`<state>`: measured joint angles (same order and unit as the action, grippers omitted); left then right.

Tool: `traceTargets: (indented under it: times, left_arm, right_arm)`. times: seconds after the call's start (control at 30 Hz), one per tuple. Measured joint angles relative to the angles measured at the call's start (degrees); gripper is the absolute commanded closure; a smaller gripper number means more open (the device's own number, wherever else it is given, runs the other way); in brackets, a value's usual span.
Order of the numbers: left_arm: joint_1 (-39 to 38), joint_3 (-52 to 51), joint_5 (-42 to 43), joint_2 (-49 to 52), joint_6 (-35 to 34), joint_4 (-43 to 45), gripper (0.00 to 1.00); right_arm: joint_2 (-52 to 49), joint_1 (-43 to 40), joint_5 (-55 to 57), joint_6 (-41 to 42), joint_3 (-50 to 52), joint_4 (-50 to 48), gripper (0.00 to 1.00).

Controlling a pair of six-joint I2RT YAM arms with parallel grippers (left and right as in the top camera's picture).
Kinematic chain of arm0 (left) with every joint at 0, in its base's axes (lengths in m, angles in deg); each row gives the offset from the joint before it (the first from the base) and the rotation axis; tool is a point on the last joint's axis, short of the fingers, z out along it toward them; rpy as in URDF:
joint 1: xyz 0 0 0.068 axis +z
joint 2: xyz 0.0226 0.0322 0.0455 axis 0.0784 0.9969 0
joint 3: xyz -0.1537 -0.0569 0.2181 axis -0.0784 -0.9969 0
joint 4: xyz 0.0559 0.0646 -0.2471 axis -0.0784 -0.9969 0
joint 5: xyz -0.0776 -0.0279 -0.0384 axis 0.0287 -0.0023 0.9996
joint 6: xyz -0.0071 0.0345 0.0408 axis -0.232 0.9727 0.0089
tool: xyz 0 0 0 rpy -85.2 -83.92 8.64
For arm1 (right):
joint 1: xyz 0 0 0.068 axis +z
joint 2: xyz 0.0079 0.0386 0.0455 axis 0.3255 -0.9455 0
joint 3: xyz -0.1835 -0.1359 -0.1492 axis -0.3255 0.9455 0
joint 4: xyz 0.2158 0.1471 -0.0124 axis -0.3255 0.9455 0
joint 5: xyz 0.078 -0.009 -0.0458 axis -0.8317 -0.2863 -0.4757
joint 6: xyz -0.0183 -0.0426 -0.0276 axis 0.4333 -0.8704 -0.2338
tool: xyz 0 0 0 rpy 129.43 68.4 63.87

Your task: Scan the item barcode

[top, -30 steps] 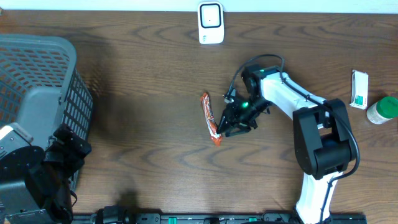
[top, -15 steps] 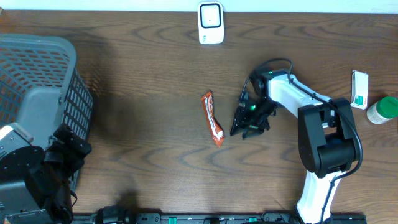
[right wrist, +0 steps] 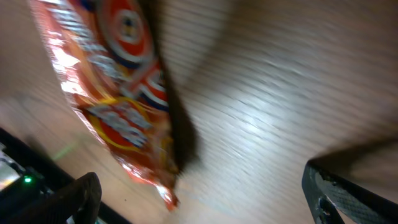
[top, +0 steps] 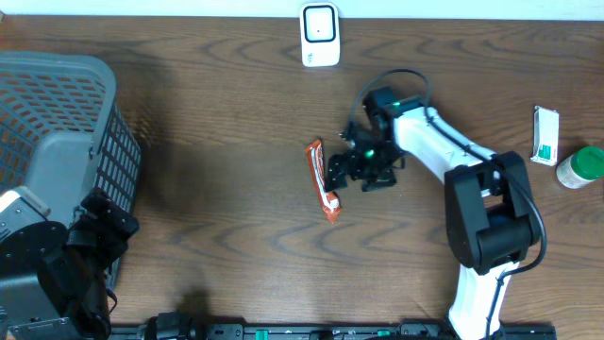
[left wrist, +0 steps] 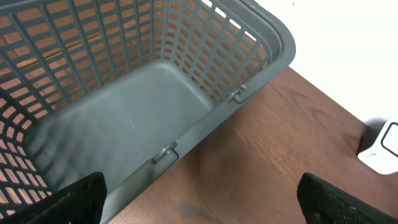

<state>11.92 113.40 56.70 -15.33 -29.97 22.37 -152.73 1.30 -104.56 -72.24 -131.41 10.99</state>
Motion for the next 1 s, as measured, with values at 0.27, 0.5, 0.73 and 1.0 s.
traceTargets:
  times: [0.27,0.5,0.73,1.0]
  left_arm:
    - [0.00,0.00,0.00,0.00,0.00,0.00,0.02]
    - [0.00,0.00,0.00,0.00,0.00,-0.02,0.02]
    - [0.00,0.00,0.00,0.00,0.00,0.00,0.02]
    - [0.00,0.00,0.00,0.00,0.00,0.00,0.02]
  right_arm:
    - [0.20,7.17,1.60,0.15,-0.24,-5.07,0.01]
    - [0.48,10.54,10.03,2.08,1.33,-10.97,0.85]
    - [1.22,9.86,9.18,2.82,5.11,-15.17,0.99]
    - [3.26,9.94,8.52,-1.46,7.26,-13.31,0.99]
